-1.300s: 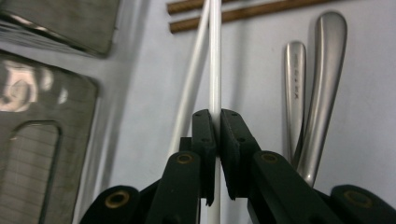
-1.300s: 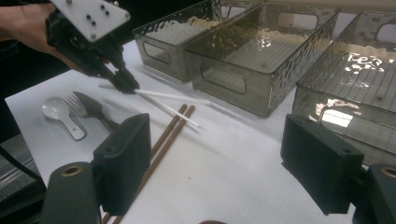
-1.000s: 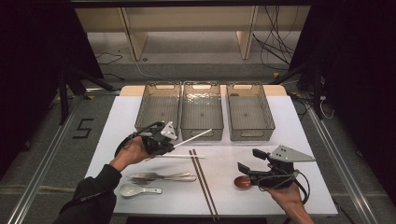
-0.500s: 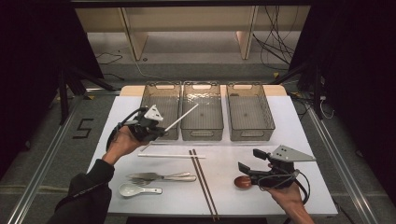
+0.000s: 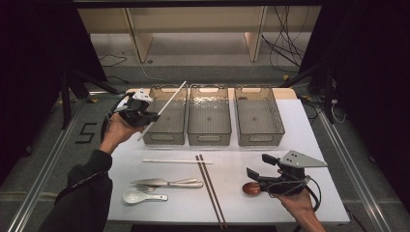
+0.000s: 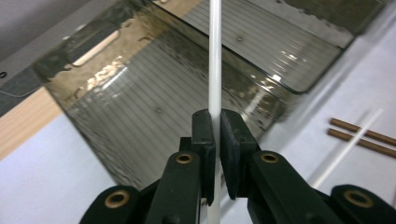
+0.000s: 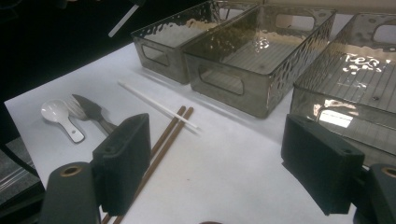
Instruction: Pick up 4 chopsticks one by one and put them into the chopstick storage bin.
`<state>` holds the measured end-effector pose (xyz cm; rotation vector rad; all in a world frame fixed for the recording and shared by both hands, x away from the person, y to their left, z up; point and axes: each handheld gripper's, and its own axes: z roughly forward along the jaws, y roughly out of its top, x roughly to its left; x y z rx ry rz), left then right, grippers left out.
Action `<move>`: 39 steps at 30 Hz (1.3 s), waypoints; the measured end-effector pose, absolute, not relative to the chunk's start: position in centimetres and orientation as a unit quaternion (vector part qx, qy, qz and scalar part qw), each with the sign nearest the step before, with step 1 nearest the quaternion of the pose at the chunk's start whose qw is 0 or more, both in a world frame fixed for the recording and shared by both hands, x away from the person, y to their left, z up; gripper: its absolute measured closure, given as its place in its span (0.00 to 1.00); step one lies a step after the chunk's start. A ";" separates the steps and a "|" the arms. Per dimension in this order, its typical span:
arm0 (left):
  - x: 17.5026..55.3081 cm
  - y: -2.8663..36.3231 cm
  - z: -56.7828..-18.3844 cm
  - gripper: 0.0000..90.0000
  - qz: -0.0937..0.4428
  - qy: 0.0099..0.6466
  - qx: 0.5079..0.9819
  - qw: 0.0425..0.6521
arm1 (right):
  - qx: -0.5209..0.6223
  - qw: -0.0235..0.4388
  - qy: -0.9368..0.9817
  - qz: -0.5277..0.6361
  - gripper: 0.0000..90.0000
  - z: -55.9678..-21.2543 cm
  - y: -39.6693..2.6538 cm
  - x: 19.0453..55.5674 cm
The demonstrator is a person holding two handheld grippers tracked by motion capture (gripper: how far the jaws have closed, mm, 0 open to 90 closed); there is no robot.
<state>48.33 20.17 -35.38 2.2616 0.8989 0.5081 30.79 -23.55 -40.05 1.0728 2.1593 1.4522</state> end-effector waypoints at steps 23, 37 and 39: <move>53.2 20.2 -35.5 0.93 0.202 0.404 0.825 0.339 | 0.373 0.161 0.758 0.510 0.28 -40.1 -23.5 30.8; 54.1 20.4 -37.4 0.93 0.189 0.424 0.816 0.345 | 0.373 0.160 0.757 0.512 0.28 -40.0 -23.5 30.8; 54.2 20.3 -37.5 0.93 0.192 0.427 0.814 0.343 | 0.374 0.159 0.757 0.512 0.28 -40.0 -23.5 30.8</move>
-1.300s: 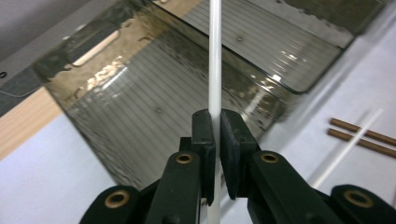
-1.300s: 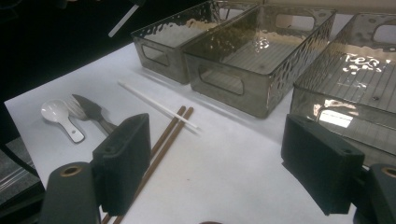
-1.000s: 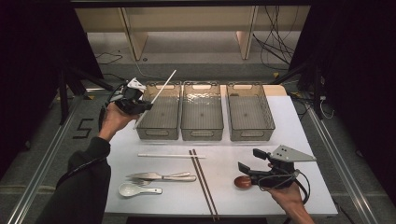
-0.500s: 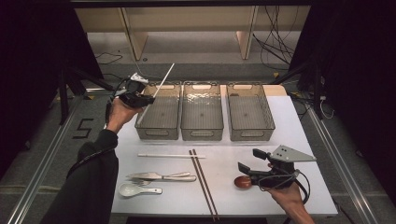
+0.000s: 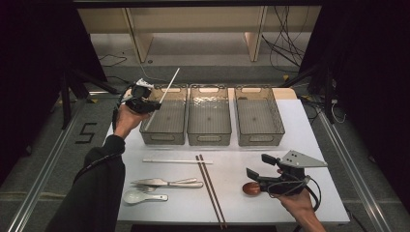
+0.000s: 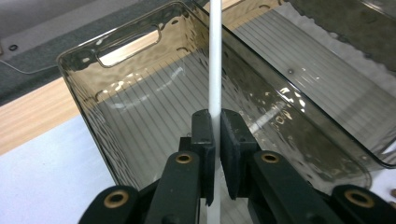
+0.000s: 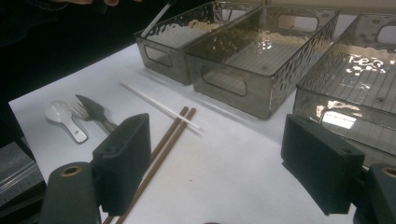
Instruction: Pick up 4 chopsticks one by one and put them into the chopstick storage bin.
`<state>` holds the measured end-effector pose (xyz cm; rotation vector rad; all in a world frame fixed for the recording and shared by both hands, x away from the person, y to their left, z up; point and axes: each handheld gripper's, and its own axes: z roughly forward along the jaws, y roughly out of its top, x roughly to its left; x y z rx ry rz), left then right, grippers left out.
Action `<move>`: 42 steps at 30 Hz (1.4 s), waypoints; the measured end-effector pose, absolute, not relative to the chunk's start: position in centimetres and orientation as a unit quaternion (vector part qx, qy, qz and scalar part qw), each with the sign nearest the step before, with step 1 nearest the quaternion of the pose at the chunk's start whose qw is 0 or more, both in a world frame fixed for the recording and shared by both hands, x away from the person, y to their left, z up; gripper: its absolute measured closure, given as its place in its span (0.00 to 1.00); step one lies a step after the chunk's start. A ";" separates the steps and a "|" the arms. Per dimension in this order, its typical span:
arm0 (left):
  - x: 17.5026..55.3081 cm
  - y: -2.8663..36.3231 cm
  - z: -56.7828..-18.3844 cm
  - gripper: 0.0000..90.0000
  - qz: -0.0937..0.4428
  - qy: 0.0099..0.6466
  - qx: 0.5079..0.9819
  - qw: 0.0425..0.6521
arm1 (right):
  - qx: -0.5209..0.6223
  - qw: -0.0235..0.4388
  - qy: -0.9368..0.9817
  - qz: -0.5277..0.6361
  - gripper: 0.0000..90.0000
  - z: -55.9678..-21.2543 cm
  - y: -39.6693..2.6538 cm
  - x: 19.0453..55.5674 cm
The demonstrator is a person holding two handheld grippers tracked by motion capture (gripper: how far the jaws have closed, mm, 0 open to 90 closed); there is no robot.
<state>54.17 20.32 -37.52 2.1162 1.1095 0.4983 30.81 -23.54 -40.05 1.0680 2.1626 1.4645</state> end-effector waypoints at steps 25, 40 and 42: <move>54.8 19.9 -39.6 0.78 0.176 0.452 0.817 0.313 | 0.371 0.157 0.756 0.516 0.28 -40.0 -23.5 30.8; 53.8 19.5 -38.5 0.17 0.159 0.501 0.782 0.336 | 0.373 0.151 0.753 0.520 0.28 -40.0 -23.6 30.8; 53.7 19.5 -38.4 0.17 0.163 0.499 0.781 0.337 | 0.373 0.150 0.753 0.521 0.28 -40.0 -23.6 30.8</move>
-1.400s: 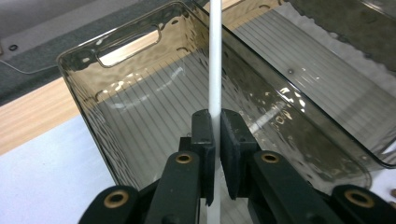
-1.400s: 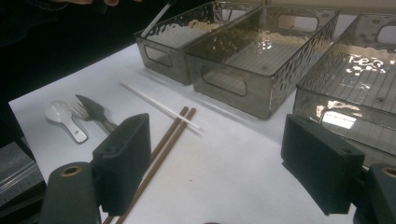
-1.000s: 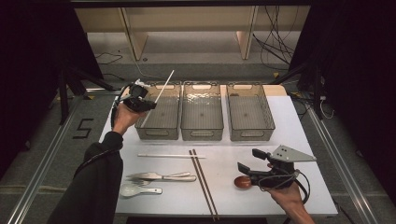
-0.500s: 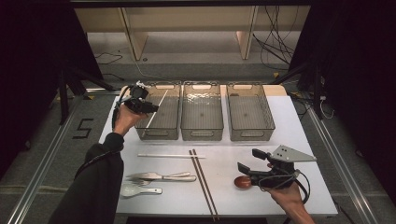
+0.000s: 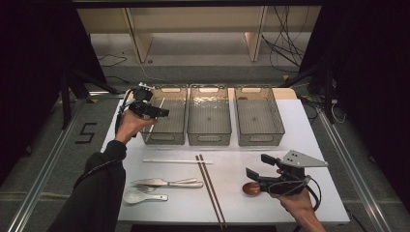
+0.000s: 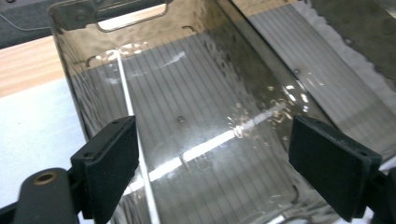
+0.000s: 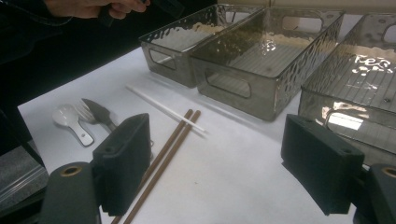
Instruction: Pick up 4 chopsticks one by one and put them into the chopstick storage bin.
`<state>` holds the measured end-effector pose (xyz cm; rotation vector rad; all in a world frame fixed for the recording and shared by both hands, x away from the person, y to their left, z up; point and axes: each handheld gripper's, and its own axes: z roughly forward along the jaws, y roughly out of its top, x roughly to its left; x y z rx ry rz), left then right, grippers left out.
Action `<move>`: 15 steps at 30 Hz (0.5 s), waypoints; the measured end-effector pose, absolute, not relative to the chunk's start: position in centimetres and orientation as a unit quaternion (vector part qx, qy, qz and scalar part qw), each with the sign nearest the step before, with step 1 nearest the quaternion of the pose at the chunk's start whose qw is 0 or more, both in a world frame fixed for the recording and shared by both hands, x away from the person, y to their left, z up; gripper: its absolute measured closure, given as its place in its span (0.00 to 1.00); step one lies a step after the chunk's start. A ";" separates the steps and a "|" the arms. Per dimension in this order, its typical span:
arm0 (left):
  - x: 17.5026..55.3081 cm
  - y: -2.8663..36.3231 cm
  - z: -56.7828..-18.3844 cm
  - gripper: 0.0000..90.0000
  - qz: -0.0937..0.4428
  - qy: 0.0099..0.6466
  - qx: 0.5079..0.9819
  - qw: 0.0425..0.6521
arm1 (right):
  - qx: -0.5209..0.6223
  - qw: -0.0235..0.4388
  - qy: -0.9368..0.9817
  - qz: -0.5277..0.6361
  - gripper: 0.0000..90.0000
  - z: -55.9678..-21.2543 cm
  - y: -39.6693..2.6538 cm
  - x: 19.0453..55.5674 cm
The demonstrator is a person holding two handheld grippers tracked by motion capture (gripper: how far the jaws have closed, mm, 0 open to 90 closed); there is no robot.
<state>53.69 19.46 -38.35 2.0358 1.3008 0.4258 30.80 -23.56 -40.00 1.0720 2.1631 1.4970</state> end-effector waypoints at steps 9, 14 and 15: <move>52.1 19.0 -37.3 0.06 0.160 0.475 0.779 0.377 | 0.369 0.150 0.754 0.523 0.28 -40.0 -23.5 30.7; 51.3 18.4 -36.9 0.06 0.154 0.478 0.779 0.375 | 0.368 0.151 0.753 0.524 0.28 -40.0 -23.5 30.7; 51.1 18.3 -36.9 0.06 0.155 0.473 0.783 0.373 | 0.368 0.151 0.753 0.524 0.28 -40.0 -23.5 30.7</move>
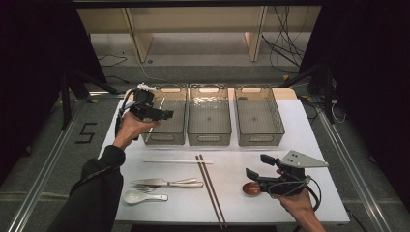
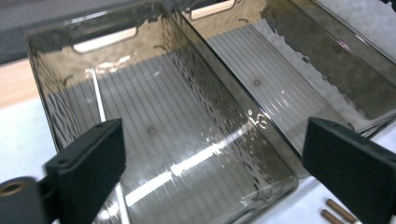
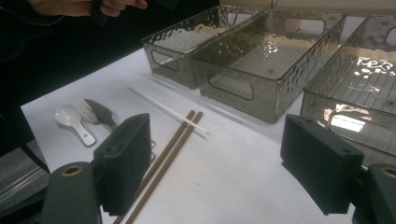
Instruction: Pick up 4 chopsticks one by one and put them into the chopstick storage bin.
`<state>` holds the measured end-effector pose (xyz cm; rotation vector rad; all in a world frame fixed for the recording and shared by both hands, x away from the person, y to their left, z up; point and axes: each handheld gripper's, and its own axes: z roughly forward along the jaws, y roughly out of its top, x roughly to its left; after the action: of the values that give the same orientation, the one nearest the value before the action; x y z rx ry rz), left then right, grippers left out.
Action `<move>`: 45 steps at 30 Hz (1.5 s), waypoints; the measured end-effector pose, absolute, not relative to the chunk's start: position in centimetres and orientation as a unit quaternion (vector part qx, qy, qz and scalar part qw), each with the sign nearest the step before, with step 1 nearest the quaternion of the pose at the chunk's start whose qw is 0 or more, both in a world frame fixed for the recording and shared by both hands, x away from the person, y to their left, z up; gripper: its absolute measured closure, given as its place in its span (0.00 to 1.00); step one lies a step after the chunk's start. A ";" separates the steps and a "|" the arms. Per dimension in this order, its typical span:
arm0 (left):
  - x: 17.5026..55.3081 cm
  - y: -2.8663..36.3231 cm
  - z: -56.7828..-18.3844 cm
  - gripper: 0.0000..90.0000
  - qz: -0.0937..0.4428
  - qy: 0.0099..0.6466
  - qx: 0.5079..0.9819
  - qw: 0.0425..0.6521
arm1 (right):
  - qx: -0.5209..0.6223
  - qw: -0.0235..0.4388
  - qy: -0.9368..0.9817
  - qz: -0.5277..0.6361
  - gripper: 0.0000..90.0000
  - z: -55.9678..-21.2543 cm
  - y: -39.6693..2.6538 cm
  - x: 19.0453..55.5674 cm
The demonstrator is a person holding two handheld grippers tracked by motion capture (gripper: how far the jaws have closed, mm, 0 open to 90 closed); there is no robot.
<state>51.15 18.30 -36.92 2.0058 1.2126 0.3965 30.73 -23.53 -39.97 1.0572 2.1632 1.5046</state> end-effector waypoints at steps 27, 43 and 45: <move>45.9 15.7 -37.3 0.14 0.103 0.359 0.843 0.387 | 0.364 0.148 0.753 0.528 0.28 -39.9 -23.5 30.6; 45.0 14.8 -40.2 0.17 0.067 0.287 0.917 0.270 | 0.363 0.148 0.754 0.528 0.29 -39.9 -23.4 30.6; 44.9 14.6 -40.8 0.18 0.065 0.282 0.923 0.254 | 0.363 0.147 0.754 0.528 0.29 -39.9 -23.4 30.6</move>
<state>44.91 14.59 -40.83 2.5068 0.7672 0.1771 30.59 -23.44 -39.85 1.0437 2.1687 1.5182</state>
